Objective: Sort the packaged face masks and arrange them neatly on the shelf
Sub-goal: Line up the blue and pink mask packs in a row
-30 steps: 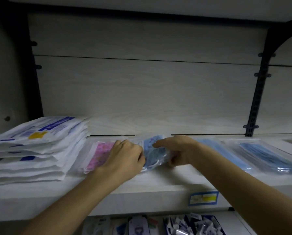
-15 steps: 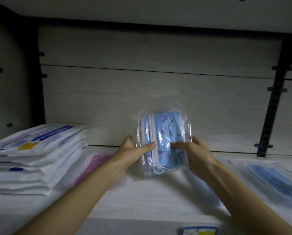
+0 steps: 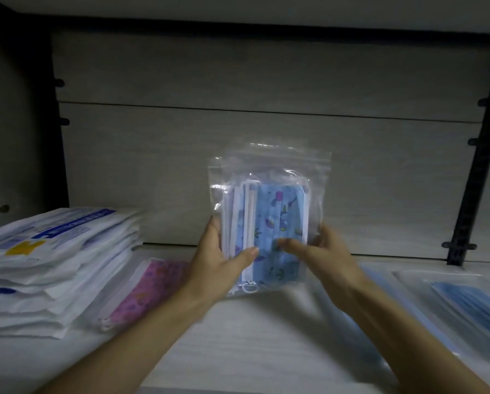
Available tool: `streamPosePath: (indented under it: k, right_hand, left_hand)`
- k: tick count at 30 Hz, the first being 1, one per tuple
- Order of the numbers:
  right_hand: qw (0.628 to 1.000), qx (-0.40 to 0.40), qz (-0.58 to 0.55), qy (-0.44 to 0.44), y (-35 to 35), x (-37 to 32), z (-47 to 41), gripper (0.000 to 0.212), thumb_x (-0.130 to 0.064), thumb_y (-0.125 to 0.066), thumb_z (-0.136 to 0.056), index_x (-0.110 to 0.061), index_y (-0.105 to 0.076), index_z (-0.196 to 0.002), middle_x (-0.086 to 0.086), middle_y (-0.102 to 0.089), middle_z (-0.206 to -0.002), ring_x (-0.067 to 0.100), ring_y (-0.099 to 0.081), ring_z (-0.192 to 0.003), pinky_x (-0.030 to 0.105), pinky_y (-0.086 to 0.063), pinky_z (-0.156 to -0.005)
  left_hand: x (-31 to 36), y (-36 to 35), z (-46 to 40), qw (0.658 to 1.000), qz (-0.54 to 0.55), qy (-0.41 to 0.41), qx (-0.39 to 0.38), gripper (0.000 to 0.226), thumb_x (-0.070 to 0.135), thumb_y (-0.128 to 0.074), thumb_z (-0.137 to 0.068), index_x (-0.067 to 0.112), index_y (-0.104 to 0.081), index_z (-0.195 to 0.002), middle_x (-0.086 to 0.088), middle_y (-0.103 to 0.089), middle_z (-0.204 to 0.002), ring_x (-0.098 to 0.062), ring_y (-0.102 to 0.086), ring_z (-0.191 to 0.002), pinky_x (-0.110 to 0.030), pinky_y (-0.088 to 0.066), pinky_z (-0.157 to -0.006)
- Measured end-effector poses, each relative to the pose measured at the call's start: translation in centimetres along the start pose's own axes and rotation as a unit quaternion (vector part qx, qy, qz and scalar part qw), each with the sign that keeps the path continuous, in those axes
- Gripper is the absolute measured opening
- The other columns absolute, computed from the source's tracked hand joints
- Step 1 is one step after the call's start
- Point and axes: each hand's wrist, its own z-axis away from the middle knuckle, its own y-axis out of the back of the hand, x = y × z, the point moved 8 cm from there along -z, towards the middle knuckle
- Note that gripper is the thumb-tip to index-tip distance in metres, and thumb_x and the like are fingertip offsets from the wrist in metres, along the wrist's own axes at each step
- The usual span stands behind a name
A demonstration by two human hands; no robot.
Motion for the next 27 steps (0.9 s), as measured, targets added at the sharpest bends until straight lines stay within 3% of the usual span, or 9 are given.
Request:
streamPosePath:
  k: [5, 7, 9, 10, 12, 15, 19, 23, 27]
  right_hand:
    - [0.996, 0.067, 0.009, 0.054, 0.6, 0.3, 0.6, 0.027, 0.002, -0.073, -0.079, -0.014, -0.061, -0.099, 0.004, -0.075, -0.092, 0.016, -0.073, -0.080, 0.030, -0.059, -0.065]
    - [0.993, 0.093, 0.033, 0.059, 1.0, 0.1, 0.7, 0.032, -0.006, -0.077, -0.076, -0.020, -0.058, -0.098, -0.001, -0.073, -0.093, 0.011, -0.071, -0.080, 0.029, -0.059, -0.067]
    - [0.991, 0.108, 0.030, 0.066, 1.3, -0.2, 0.7, 0.031, -0.012, -0.077, -0.078, -0.020, -0.057, -0.101, -0.004, -0.072, -0.095, 0.007, -0.070, -0.082, 0.026, -0.057, -0.069]
    - [0.991, 0.109, 0.023, 0.073, 1.4, -0.4, 0.7, 0.029, -0.013, -0.075, -0.081, -0.018, -0.058, -0.103, -0.003, -0.072, -0.097, 0.006, -0.070, -0.084, 0.024, -0.056, -0.070]
    - [0.991, 0.103, 0.015, 0.089, 1.5, -0.9, 0.8, 0.022, -0.012, -0.068, -0.086, -0.021, -0.058, -0.103, -0.004, -0.071, -0.097, 0.000, -0.068, -0.082, 0.017, -0.052, -0.065]
    - [0.993, 0.069, 0.012, 0.099, 1.2, -0.8, 1.0, 0.029, -0.010, -0.064, -0.089, -0.033, -0.054, -0.103, -0.005, -0.069, -0.101, 0.001, -0.067, -0.086, 0.014, -0.051, -0.060]
    - [0.991, 0.056, 0.027, 0.119, 0.7, -1.1, 1.2, 0.050, -0.025, -0.062, -0.078, -0.031, -0.046, -0.125, 0.000, -0.070, -0.105, 0.016, -0.068, -0.097, 0.034, -0.057, -0.081]
    - [0.988, 0.084, -0.005, 0.133, 1.3, -1.8, 1.2, 0.061, -0.030, -0.059, -0.074, -0.025, -0.042, -0.132, -0.016, -0.071, -0.097, 0.000, -0.066, -0.092, 0.023, -0.051, -0.081]
    - [0.991, 0.033, 0.016, 0.131, 0.3, -1.6, 1.6, 0.048, -0.032, -0.059, -0.080, -0.024, -0.049, -0.126, -0.007, -0.068, -0.111, 0.008, -0.065, -0.104, 0.027, -0.053, -0.084]
  left_hand:
    - [0.2, -0.7, 0.1, 1.000, 0.002, -0.004, -0.012, 0.057, 0.004, -0.077, -0.069, 0.029, -0.051, -0.114, 0.008, -0.070, -0.105, -0.011, -0.068, -0.097, -0.039, -0.057, -0.085]
    - [0.4, -0.6, 0.1, 1.000, -0.012, 0.000, -0.004, 0.061, 0.010, -0.080, -0.069, 0.024, -0.049, -0.119, 0.006, -0.067, -0.111, -0.002, -0.066, -0.098, -0.028, -0.054, -0.089]
    - [1.1, -0.3, 0.3, 1.000, -0.028, 0.000, 0.009, 0.050, 0.006, -0.078, -0.072, 0.030, -0.049, -0.105, 0.013, -0.065, -0.100, 0.015, -0.061, -0.082, -0.005, -0.047, -0.074]
    - [1.2, -0.2, 0.3, 0.999, -0.030, 0.000, 0.011, 0.046, 0.009, -0.078, -0.071, 0.032, -0.048, -0.098, 0.019, -0.063, -0.092, 0.018, -0.059, -0.076, -0.002, -0.043, -0.068]
    - [1.0, -0.1, 0.4, 0.999, -0.041, 0.009, 0.003, 0.041, 0.020, -0.071, -0.064, 0.033, -0.050, -0.097, 0.019, -0.066, -0.085, 0.012, -0.062, -0.077, -0.011, -0.046, -0.072]
    - [0.7, -0.4, 0.7, 0.998, -0.044, 0.016, -0.031, 0.048, 0.020, -0.064, -0.065, 0.037, -0.048, -0.106, 0.019, -0.066, -0.095, -0.001, -0.065, -0.089, -0.032, -0.053, -0.084]
    - [1.6, -1.4, 1.3, 0.997, -0.024, -0.001, -0.076, 0.064, 0.014, -0.062, -0.069, 0.046, -0.036, -0.119, 0.014, -0.059, -0.120, -0.003, -0.060, -0.109, -0.030, -0.051, -0.091]
    - [1.3, -0.8, 1.0, 0.999, 0.005, 0.016, -0.043, 0.064, 0.020, -0.066, -0.066, 0.048, -0.036, -0.114, 0.017, -0.061, -0.108, 0.002, -0.064, -0.096, -0.022, -0.054, -0.075]
    - [1.2, -1.7, 1.7, 0.996, -0.016, 0.021, -0.086, 0.056, 0.023, -0.063, -0.073, 0.041, -0.041, -0.121, 0.017, -0.065, -0.109, -0.002, -0.064, -0.101, -0.033, -0.055, -0.085]
